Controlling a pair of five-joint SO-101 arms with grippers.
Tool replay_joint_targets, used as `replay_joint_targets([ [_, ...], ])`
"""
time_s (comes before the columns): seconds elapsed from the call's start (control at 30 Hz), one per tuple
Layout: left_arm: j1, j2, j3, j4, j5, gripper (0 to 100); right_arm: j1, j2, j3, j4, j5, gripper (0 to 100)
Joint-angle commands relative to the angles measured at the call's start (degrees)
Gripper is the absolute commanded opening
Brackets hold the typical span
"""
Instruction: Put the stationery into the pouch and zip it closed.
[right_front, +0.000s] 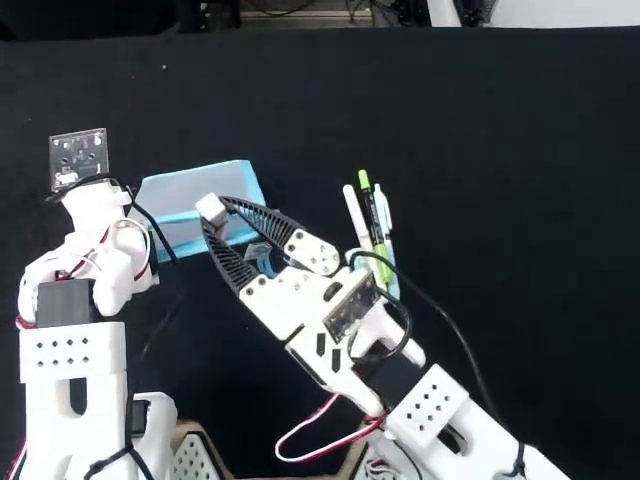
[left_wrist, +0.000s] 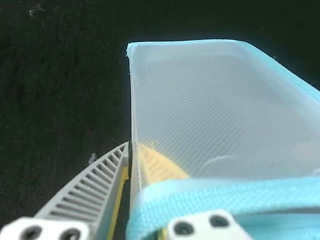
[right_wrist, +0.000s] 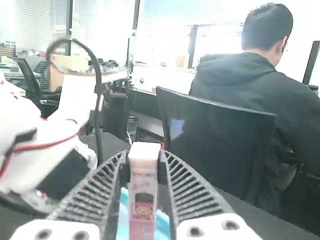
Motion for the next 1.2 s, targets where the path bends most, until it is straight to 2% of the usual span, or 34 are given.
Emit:
replay_joint_targets([
  [0.0,-0.7,0.0,0.1,-0.4,0.3,3,1.7,-1.4,1.4,-3.3,-0.1,1.1],
  [0.3,-0.7,0.0,0.1,-0.4,0.3,3,1.9,-1.4,5.2,-3.7,0.0,1.1],
  [0.57,-0.7,0.0,0.1,-0.4,0.3,3,7.6,-2.0,9.7,-3.7,0.0,1.1],
  [0.83,-0.7,0.0,0.0,-0.4,0.3,3,0.8,-2.0,12.1,-3.2,0.3,1.1],
  [0.97,-0.7,0.0,0.0,-0.4,0.3,3,-2.0,-2.0,13.4,-3.2,7.9,1.1],
  [1.17,-0.7,0.0,0.0,-0.4,0.3,3,-1.8,-2.0,16.0,-2.6,17.8,1.1],
])
